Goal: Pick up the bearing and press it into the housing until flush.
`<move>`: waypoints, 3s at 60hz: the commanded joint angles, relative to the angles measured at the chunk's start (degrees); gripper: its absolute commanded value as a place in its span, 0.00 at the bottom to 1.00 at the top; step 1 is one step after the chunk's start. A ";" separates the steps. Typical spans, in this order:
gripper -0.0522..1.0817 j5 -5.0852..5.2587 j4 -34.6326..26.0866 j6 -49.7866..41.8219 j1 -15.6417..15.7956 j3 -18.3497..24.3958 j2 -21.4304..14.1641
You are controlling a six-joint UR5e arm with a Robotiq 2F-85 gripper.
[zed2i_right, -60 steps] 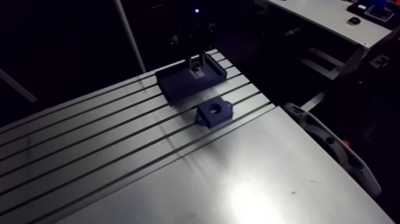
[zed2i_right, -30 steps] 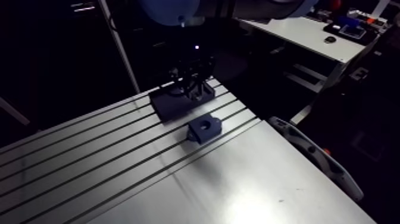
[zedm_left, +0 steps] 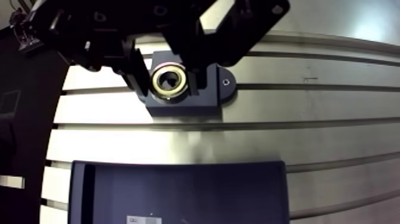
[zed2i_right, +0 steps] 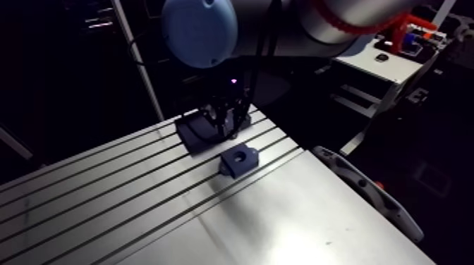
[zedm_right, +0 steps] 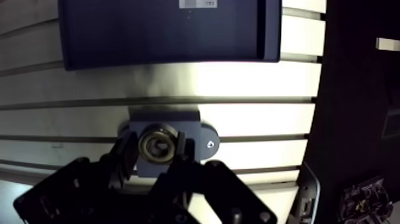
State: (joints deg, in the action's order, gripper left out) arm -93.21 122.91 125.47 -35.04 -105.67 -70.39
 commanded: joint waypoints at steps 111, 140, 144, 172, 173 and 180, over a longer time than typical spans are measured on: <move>0.69 1.93 9.29 5.89 -2.85 -9.43 -1.82; 0.69 1.93 10.21 5.98 -2.86 -9.43 -1.46; 0.69 1.93 10.21 5.98 -2.86 -9.43 -1.46; 0.69 1.85 10.30 5.98 -2.94 -9.77 -1.19; 0.69 1.85 10.30 5.98 -2.94 -9.77 -1.19; 0.69 1.93 10.98 5.98 -2.94 -10.03 -1.18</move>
State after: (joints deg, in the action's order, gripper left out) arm -91.34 133.32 131.43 -37.97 -115.36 -71.62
